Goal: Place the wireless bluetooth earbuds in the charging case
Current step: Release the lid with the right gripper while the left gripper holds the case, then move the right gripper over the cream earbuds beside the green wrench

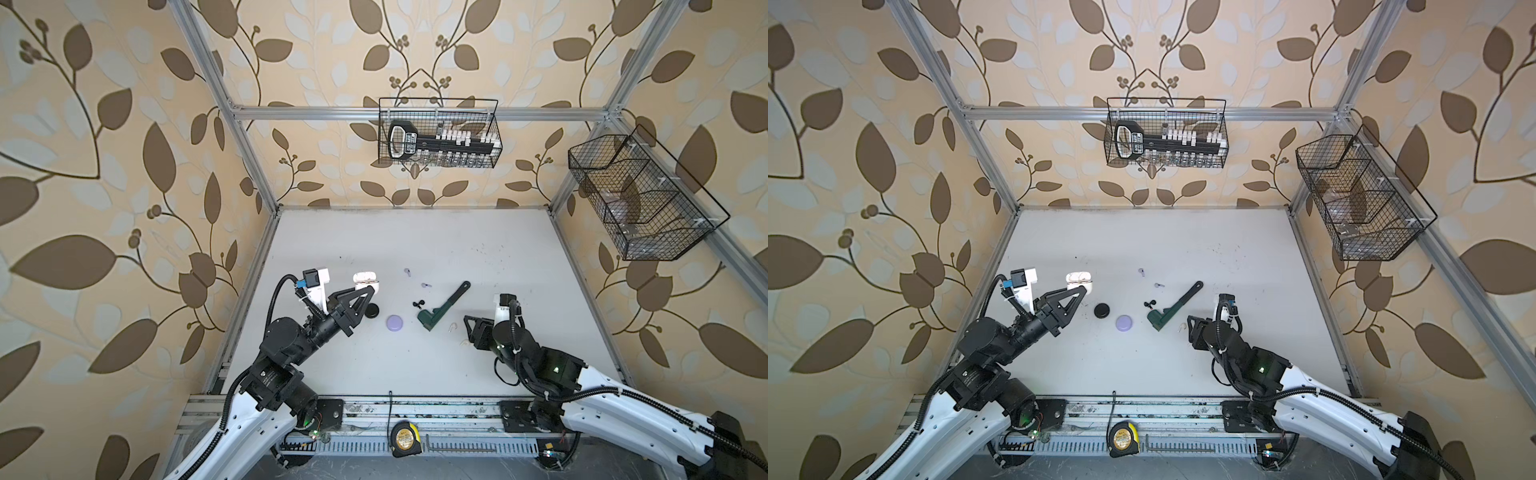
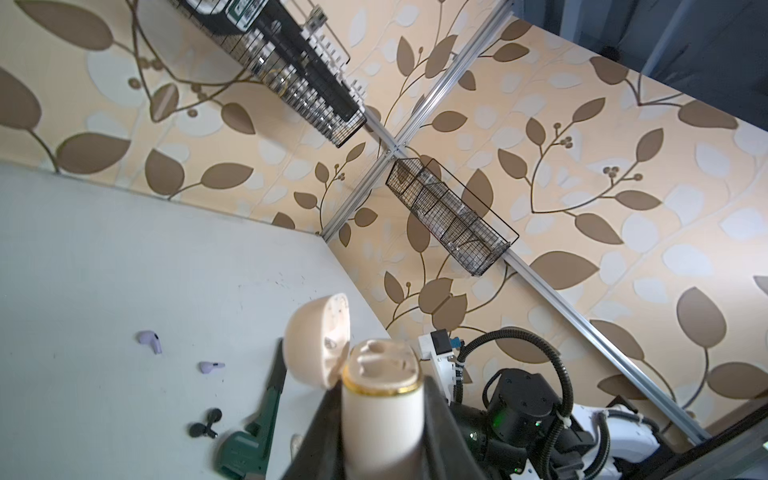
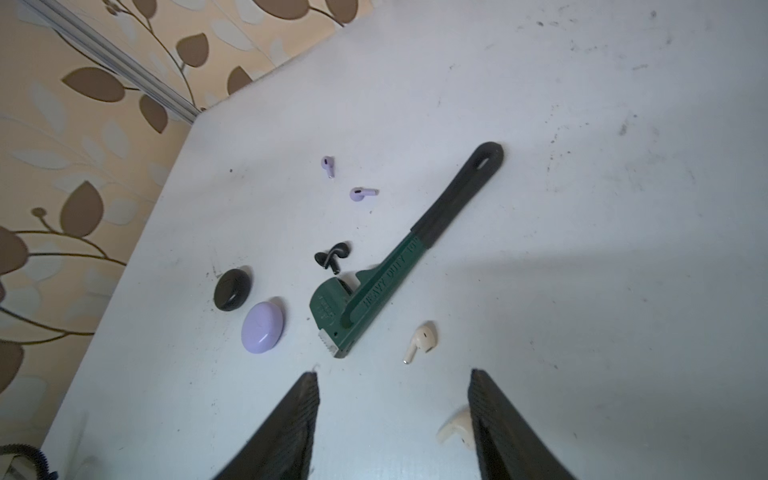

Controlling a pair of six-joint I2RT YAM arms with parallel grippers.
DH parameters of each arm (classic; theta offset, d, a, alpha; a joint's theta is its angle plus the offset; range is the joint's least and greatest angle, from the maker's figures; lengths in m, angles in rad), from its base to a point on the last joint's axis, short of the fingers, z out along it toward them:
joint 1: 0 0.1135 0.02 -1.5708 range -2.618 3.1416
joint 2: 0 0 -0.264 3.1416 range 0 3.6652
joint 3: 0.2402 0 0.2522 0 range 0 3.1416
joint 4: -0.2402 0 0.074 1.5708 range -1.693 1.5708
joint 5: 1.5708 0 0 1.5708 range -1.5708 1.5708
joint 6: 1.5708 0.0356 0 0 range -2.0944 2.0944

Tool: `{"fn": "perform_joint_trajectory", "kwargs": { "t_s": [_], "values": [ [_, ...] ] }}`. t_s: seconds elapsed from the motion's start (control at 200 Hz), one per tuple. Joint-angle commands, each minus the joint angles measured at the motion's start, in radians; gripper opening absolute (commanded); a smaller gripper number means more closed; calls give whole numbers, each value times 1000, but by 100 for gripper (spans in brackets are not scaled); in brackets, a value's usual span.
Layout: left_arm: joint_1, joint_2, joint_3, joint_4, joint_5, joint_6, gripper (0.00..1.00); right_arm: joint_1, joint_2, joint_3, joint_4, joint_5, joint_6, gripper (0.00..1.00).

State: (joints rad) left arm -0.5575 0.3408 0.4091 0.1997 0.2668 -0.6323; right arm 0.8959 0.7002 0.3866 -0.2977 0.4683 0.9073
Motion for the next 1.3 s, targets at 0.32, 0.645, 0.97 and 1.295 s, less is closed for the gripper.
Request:
{"fn": "perform_joint_trajectory", "kwargs": {
  "t_s": [0.32, 0.645, 0.97, 1.295],
  "values": [
    [-8, -41, -183, 352, 203, 454, 0, 77, 238, 36, -122, -61, 77, 57],
    [-6, 149, -166, 315, 338, 606, 0, 21, 358, 55, -73, -127, 65, 58],
    [-8, 92, -191, 278, 338, 633, 0, 11, 448, 64, -23, -167, 36, 58],
    [-6, 39, -204, 261, 282, 634, 0, 14, 586, 122, 18, -186, 7, 52]
  ]
}}
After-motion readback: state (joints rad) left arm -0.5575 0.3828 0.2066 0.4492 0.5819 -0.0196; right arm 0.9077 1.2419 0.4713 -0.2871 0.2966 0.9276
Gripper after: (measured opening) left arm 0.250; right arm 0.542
